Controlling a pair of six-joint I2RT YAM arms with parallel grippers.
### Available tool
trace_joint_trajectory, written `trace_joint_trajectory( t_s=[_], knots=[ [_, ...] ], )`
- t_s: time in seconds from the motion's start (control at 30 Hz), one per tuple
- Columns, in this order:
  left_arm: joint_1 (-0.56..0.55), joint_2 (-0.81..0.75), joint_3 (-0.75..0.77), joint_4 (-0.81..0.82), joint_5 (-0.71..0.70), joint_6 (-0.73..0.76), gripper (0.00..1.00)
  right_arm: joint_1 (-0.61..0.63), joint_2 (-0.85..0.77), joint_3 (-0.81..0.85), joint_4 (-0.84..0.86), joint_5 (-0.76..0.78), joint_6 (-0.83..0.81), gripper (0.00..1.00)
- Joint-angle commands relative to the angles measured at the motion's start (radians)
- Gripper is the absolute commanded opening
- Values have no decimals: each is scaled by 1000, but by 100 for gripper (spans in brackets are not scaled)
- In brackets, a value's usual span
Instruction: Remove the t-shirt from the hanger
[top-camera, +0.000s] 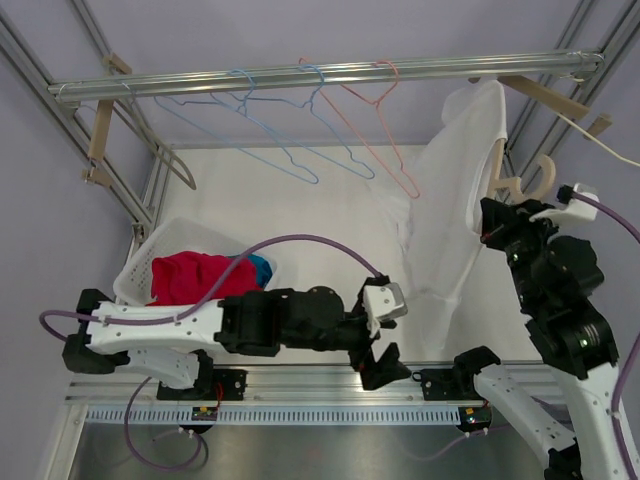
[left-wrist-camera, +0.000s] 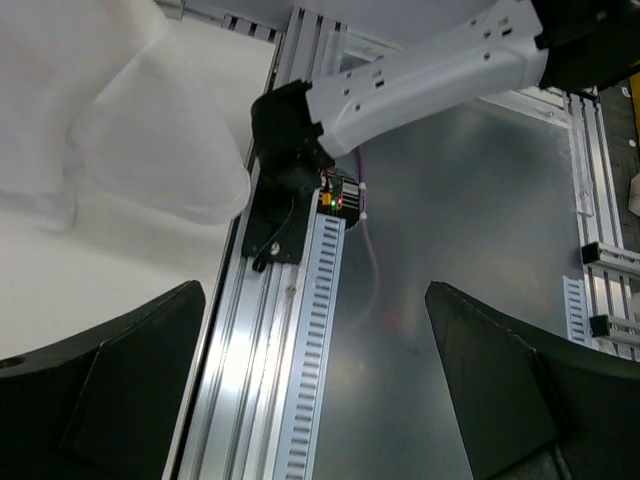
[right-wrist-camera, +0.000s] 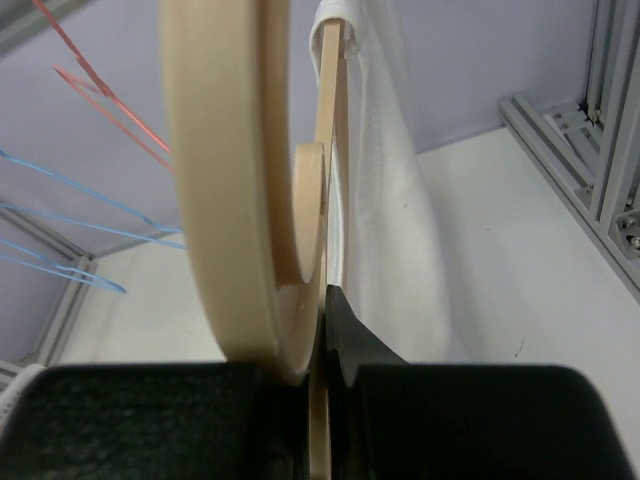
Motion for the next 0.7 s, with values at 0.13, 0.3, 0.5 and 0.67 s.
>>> trace_joint_trajectory(
  t_s=[0.13,0.3,0.5,0.67],
  knots=[
    [-56,299,311,133,-107,53,99,11,-145,132,-45,-7,40,0],
    [-80,465,494,131,-221,68,99,11,-180,191,-71,-24,30,0],
    [-139,572,589,130,-504,122,92,11,-210,218,-77,-47,27,0],
    [-146,594,589,133,-510,107,64,12,-225,235,-86,-73,37,0]
  ],
)
